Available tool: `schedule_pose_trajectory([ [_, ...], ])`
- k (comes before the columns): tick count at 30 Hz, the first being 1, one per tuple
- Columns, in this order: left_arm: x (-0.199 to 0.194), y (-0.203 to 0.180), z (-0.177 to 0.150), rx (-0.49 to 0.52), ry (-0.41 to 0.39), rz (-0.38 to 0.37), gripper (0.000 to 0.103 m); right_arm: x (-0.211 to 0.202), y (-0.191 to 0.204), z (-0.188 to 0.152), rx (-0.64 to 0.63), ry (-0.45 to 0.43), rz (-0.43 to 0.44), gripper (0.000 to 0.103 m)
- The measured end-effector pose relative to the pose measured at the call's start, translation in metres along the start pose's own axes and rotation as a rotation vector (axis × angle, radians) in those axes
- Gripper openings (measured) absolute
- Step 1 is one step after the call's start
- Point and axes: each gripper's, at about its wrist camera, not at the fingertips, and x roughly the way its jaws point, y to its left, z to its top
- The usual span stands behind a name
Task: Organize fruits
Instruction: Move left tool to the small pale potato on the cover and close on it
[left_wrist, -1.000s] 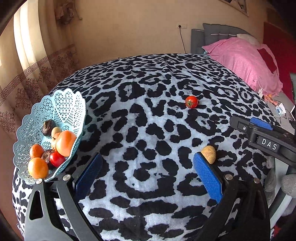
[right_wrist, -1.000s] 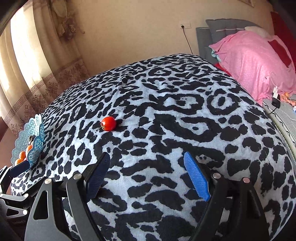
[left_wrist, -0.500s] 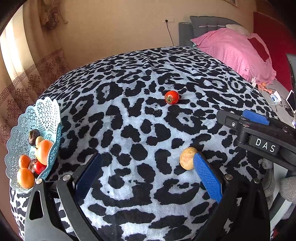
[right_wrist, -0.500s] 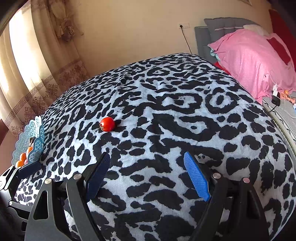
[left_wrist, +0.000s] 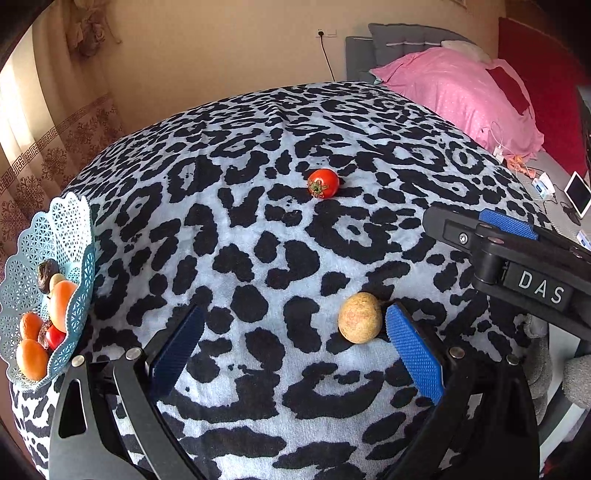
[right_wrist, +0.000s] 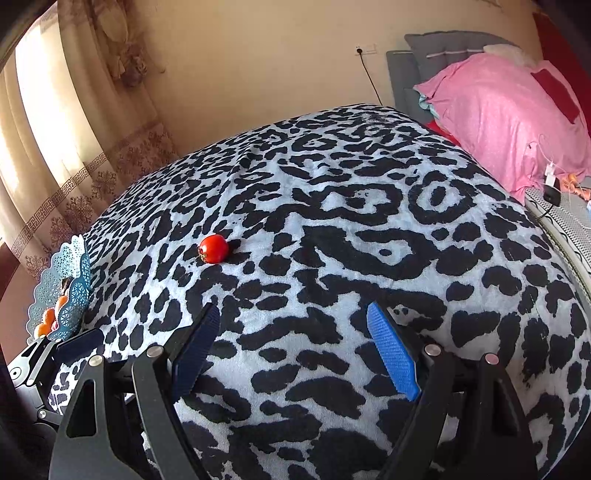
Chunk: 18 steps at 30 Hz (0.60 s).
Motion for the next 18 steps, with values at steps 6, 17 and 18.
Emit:
schedule_pose_trajectory([
  [6,0.005,-0.004,0.001,-0.001,0.009,-0.043,0.080,0.000,-0.001,0.000,0.001,0.001,0.001,0.081],
  [17,0.010,-0.010,-0.003,-0.030,0.030,-0.160,0.039,0.001,-0.001,-0.001,0.003,0.004,0.004,0.081],
  [18,0.010,-0.010,-0.003,-0.035,0.030,-0.172,0.035,0.002,-0.001,-0.001,0.004,0.004,0.004,0.081],
])
